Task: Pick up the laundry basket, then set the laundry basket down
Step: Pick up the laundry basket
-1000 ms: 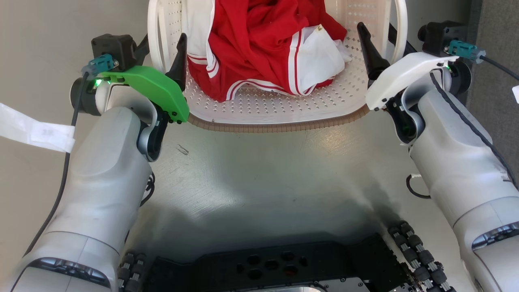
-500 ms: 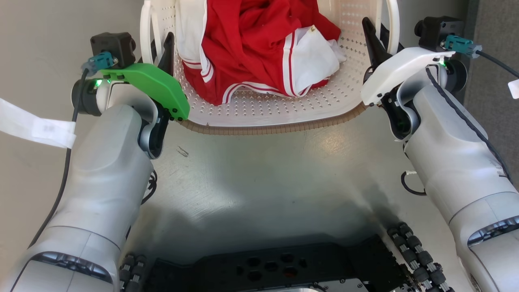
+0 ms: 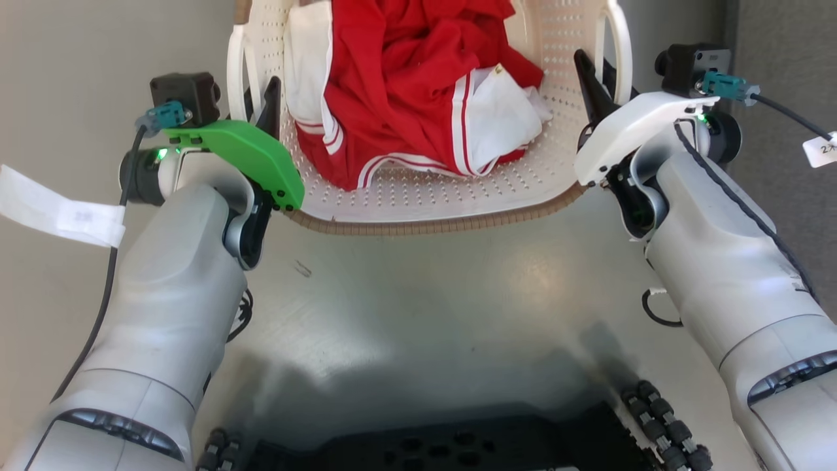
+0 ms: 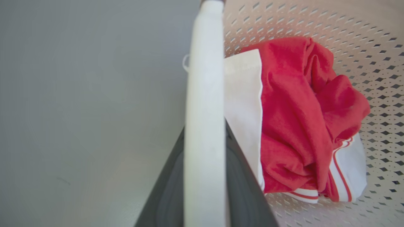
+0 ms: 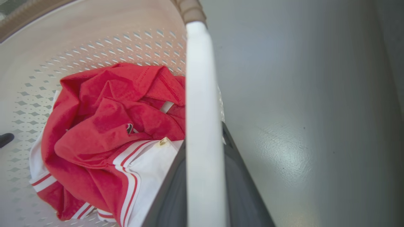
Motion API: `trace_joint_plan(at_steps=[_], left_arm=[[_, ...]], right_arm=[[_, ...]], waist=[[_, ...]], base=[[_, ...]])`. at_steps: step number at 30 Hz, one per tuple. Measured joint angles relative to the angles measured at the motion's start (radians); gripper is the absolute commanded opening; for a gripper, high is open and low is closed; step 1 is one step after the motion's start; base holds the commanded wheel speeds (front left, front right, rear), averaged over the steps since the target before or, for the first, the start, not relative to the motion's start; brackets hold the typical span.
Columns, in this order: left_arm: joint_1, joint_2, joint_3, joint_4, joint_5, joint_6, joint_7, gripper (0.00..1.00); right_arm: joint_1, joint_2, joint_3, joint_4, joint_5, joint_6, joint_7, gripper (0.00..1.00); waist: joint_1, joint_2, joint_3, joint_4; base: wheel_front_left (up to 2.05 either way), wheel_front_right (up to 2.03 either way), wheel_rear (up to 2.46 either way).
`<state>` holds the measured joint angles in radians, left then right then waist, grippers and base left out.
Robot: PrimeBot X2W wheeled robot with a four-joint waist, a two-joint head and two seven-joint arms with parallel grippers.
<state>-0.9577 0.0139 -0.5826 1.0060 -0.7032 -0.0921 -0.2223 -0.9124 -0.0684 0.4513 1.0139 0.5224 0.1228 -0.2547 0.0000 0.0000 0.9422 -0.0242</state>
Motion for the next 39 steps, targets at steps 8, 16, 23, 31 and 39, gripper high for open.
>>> trace_joint_plan(at_steps=[8,16,23,31,39], left_arm=[[0.048,-0.005,-0.032,0.052,-0.047,-0.011,0.01,0.0],[0.073,-0.011,-0.044,0.087,-0.072,-0.019,0.022,0.0],[0.131,-0.019,-0.068,0.118,-0.097,-0.022,0.049,0.0],[0.208,-0.021,-0.088,0.14,-0.133,-0.024,0.077,0.0],[0.276,-0.022,-0.105,0.148,-0.166,-0.03,0.109,0.0]], right_arm=[[0.04,0.008,0.049,0.047,0.04,0.0,0.0,0.0],[0.061,0.013,0.081,0.07,0.08,0.0,0.018,0.0],[0.114,0.021,0.114,0.095,0.108,0.0,0.051,0.0],[0.185,0.029,0.154,0.107,0.157,0.0,0.099,0.0],[0.248,0.033,0.192,0.114,0.196,0.0,0.142,0.0]], waist=[[0.0,0.0,-0.103,-0.003],[0.0,0.0,-0.212,-0.005],[0.0,0.0,-0.311,-0.006],[-0.0001,0.0,-0.426,-0.009],[-0.0001,0.0,-0.542,-0.012]], base=[[0.0,0.0,0.0],[0.0,0.0,0.0],[0.0,0.0,0.0],[0.0,0.0,0.0],[0.0,0.0,0.0]])
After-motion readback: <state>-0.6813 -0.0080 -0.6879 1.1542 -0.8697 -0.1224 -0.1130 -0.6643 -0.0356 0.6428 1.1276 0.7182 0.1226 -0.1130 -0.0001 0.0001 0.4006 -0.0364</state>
